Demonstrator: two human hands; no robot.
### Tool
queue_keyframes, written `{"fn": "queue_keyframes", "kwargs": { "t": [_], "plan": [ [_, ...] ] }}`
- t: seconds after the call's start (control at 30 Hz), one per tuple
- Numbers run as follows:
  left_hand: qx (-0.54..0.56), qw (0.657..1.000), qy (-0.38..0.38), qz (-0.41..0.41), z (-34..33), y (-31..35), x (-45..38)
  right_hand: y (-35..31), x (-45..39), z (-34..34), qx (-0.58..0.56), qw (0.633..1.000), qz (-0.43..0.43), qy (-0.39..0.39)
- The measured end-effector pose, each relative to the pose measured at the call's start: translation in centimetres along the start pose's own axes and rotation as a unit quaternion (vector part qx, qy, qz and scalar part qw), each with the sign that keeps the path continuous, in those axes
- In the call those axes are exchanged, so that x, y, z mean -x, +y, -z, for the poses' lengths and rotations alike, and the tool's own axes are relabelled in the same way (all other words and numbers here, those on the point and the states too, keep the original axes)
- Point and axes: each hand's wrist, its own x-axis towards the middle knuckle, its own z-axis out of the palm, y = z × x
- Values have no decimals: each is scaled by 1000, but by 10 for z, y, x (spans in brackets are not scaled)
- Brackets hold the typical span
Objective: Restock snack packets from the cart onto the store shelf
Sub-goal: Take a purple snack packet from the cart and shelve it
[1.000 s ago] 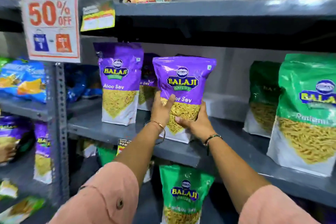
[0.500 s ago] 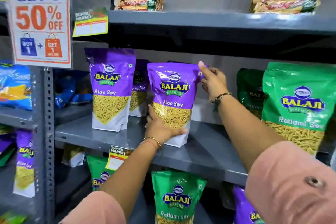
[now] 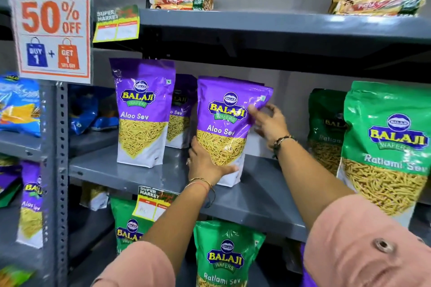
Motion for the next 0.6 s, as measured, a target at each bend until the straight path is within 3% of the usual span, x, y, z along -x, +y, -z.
{"fn": "queue_keyframes", "kwargs": {
  "t": [0.1, 0.2, 0.3, 0.6],
  "plan": [
    [15, 999, -38, 10, 2, -6, -3, 30, 29, 8, 113, 980, -105, -128],
    [16, 998, -61, 9, 5, -12, -5, 54, 50, 11, 97, 964, -146, -199],
    [20, 998, -60, 14, 5, -15, -7, 62, 55, 6, 49, 971, -137, -190],
    [6, 998, -64, 25, 5, -21, -14, 75, 52, -5, 69, 980, -95, -163]
  ]
}}
